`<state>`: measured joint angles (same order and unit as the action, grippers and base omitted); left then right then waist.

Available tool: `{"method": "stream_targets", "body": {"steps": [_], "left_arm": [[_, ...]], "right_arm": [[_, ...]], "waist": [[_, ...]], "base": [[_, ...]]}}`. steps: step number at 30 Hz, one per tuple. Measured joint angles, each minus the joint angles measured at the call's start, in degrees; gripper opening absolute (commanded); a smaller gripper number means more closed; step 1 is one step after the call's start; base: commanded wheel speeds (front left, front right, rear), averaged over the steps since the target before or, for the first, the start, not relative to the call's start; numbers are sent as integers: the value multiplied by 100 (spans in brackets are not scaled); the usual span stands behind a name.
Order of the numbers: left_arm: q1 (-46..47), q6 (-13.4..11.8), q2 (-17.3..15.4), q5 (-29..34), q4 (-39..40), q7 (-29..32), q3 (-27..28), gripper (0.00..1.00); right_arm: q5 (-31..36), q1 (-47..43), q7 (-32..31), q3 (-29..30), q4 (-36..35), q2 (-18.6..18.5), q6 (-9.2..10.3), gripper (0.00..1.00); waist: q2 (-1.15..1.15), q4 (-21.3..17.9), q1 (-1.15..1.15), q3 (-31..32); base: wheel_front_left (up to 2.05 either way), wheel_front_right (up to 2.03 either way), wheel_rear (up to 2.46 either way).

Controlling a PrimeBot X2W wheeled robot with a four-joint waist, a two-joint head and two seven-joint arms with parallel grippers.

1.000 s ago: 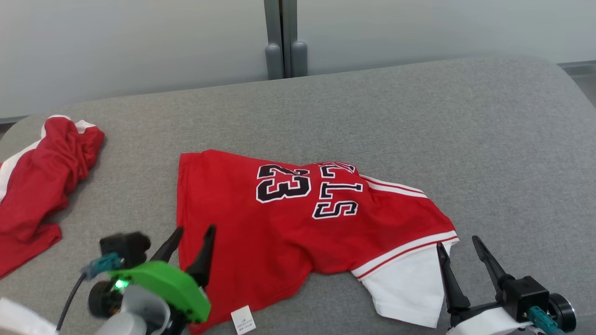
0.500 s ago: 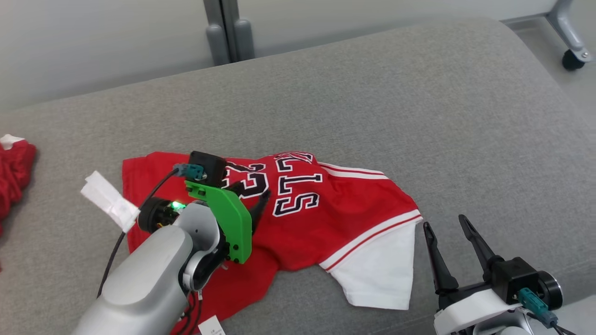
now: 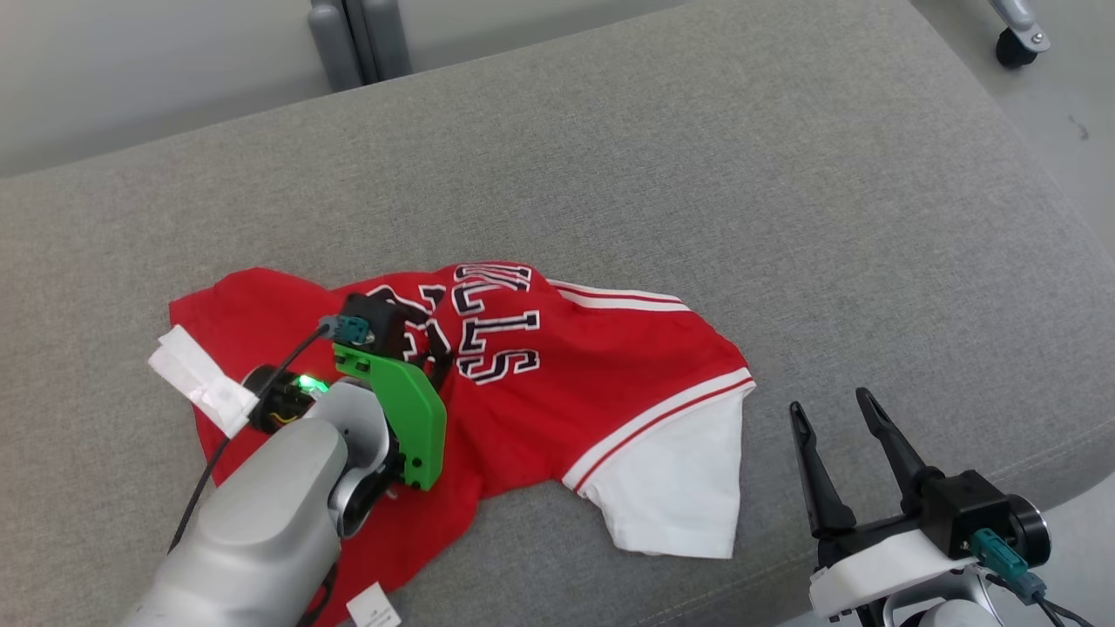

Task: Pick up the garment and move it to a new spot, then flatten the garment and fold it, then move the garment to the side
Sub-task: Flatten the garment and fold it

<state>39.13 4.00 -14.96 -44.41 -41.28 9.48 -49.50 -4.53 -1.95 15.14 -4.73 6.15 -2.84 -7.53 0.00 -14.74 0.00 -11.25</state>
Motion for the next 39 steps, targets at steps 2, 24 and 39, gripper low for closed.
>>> {"method": "stream_targets", "body": {"steps": [2,24,39], "left_arm": [[115,-107,77,26,-127,-345,124,0],[1425,-298,266,417,-2078,-2265,515,100],[-1022,-456,259,693,690,-2452,2176,100]], "right_arm": [[-1,11,0,8,-5,-1,0,100],[22,130,0,-85,30,1,0,100],[179,-276,0,533,-168,2,0,100]], "waist": [[0,-10,0,-32],[0,-468,0,-167],[0,345,0,493]], "base": [[0,0,0],[0,0,0],[0,0,0]]}}
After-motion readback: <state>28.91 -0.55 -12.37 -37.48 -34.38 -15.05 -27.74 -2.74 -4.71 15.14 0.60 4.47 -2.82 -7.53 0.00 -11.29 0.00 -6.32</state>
